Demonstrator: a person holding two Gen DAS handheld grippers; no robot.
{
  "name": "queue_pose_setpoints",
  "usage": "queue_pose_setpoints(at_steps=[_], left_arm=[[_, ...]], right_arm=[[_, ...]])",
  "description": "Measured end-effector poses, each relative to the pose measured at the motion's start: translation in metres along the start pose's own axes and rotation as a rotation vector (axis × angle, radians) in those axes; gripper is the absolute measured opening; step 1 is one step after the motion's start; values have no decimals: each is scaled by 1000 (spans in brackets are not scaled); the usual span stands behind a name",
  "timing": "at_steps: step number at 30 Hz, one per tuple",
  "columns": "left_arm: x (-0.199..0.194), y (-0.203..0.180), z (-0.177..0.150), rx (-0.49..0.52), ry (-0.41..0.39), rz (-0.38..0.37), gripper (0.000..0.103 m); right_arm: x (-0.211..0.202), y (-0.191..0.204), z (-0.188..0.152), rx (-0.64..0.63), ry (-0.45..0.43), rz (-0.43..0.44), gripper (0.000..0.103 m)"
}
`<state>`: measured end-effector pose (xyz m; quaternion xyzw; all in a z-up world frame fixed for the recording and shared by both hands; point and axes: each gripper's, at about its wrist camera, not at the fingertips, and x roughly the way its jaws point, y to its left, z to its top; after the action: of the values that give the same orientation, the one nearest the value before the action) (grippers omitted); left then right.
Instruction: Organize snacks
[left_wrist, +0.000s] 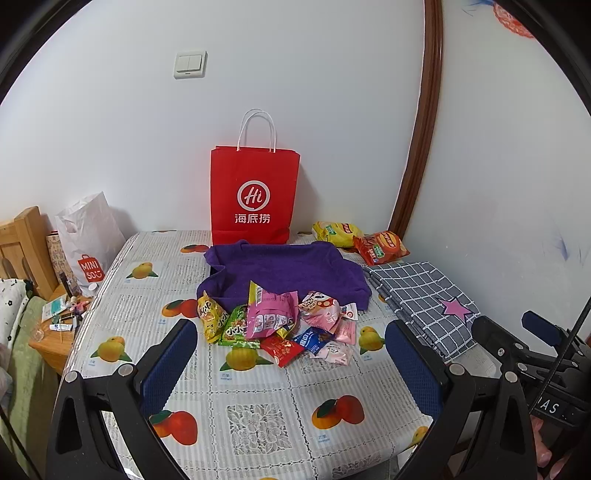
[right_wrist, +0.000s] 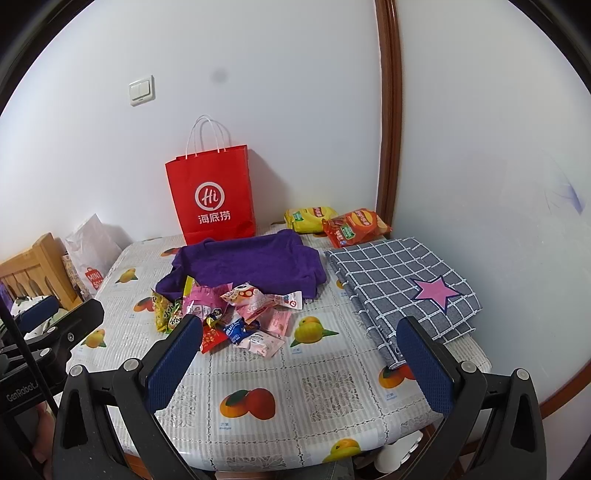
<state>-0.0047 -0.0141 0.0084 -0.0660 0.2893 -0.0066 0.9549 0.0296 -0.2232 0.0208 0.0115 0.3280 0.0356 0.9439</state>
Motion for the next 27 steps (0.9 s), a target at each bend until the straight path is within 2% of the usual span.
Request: queue_pose_setpoints(at_steps=[27], left_arm=[[0,-1,-1,0,-2,0,102]], right_arm=[[-2,4,-2,0,-5,4,103]])
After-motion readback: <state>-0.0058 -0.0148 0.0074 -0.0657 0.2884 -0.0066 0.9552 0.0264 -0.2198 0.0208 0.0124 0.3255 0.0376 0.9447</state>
